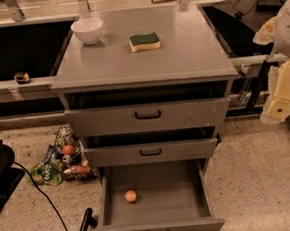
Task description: Pick orange from bottom drawer and place on counter
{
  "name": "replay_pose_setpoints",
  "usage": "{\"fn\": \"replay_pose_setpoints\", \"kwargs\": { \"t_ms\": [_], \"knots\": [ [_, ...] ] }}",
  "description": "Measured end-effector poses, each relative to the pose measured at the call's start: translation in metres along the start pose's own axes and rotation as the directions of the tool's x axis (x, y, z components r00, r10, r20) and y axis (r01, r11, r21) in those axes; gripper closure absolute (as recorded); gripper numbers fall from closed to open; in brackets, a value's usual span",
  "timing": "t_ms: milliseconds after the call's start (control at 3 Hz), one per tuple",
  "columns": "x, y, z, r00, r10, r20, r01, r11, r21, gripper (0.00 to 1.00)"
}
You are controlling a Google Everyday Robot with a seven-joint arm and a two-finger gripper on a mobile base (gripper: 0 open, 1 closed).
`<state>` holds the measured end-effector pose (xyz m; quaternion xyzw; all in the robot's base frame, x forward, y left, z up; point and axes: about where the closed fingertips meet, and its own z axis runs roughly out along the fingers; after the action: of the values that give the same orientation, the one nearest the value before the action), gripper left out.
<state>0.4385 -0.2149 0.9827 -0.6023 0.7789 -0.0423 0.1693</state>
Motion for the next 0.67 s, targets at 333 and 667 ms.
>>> {"fn": "replay_pose_setpoints", "kwargs": {
  "t_ms": [333,667],
  "knots": [
    [0.0,0.0,0.0,1.0,0.0,0.0,0.0,1.0,0.0,0.0],
    [-0.002,0.003,0.021,0.999,0.018,0.04,-0.018,0.9998,0.011,0.0]
  ]
}}
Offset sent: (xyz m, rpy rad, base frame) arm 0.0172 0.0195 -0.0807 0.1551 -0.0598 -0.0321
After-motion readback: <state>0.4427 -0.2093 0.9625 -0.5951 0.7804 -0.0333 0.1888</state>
